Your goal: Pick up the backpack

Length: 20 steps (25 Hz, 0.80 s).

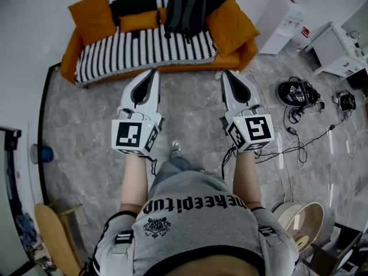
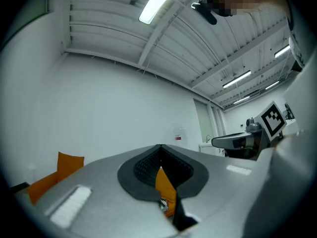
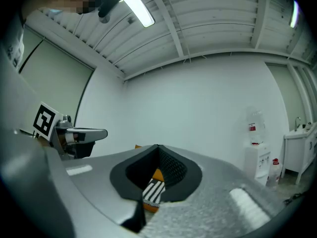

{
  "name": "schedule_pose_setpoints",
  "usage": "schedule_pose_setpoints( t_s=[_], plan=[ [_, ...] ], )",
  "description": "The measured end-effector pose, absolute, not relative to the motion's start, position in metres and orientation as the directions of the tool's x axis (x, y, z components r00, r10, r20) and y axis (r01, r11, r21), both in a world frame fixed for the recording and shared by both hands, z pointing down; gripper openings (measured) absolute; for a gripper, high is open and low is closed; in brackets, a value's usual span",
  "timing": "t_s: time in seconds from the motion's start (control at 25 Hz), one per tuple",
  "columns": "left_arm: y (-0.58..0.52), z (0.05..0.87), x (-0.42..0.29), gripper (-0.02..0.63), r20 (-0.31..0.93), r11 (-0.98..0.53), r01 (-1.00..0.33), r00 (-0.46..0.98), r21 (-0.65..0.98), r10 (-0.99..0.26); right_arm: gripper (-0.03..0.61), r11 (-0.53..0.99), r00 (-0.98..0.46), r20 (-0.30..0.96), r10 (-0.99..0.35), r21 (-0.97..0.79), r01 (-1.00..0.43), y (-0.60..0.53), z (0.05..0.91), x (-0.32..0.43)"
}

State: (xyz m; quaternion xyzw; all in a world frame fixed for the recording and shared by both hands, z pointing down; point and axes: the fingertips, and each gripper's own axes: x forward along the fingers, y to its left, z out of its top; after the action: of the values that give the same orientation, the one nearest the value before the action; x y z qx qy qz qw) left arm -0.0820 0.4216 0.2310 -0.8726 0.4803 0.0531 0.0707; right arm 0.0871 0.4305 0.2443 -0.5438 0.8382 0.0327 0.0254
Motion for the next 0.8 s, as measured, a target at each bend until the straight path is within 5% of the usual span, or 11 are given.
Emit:
schedule_pose_setpoints(
  t_s=[0.8],
  plan=[
    [0.363, 0.237, -0.119, 0.020, -0.161, -0.552, -0.830, 0.558, -0.082, -0.814, 0.003, 0.349, -0.346, -0.116, -0.931, -0.009, -0.937, 0.378, 0.249, 0.062]
  ],
)
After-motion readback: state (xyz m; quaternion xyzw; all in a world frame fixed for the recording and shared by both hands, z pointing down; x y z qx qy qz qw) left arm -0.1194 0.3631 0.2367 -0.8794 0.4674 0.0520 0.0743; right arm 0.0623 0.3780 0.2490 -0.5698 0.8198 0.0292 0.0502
